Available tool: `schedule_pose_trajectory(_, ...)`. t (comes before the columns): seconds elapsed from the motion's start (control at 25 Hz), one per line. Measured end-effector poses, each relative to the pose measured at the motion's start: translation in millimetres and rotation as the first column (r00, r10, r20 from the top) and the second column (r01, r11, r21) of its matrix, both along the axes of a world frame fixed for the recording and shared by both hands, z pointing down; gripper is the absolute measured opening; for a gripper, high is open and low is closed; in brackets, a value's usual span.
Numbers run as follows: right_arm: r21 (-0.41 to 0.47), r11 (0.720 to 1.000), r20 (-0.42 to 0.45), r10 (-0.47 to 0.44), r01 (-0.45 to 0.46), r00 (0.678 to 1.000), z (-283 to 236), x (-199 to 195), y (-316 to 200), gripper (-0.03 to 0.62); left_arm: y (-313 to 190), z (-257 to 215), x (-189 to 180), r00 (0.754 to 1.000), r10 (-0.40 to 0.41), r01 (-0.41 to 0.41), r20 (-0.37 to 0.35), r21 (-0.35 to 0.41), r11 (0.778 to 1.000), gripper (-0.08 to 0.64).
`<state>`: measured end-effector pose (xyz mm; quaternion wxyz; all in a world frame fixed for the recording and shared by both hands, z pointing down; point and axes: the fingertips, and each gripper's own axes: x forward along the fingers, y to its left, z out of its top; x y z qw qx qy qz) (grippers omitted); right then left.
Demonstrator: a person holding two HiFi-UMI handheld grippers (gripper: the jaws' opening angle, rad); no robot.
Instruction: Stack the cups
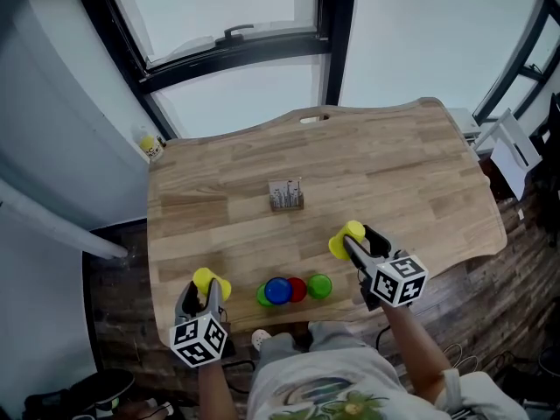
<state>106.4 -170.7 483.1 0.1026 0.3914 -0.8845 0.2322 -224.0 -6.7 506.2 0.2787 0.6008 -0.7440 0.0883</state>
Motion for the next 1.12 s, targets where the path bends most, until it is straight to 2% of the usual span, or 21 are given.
schedule_pose_trajectory(0.24, 0.115, 0.989, -0.094, -0.081, 0.092, 0.992, -9, -24, 34, 0.225, 6, -1, 1, 0.999, 0.043, -0.042, -0.007, 0.016, 0.999, 0.236)
schedule_pose_trajectory(0.36, 0.139, 0.983, -0.124, -0.105, 0.122, 0.987, -9, -35, 52, 0.227, 9, -3, 1, 0.998, 0.068, -0.068, -0.009, 0.02, 0.997, 0.236)
schedule_pose_trajectory(0.64, 0.143, 0.974, -0.182, -0.146, 0.173, 0.972, 3, -55, 83, 0.227, 9, -9, 1, 0.991, 0.132, -0.131, -0.015, 0.036, 0.991, 0.235)
schedule_pose_trajectory(1.12, 0.108, 0.968, -0.248, -0.194, 0.226, 0.949, 29, -75, 106, 0.227, 9, -2, -3, 0.985, 0.169, -0.168, -0.027, 0.019, 0.986, 0.235)
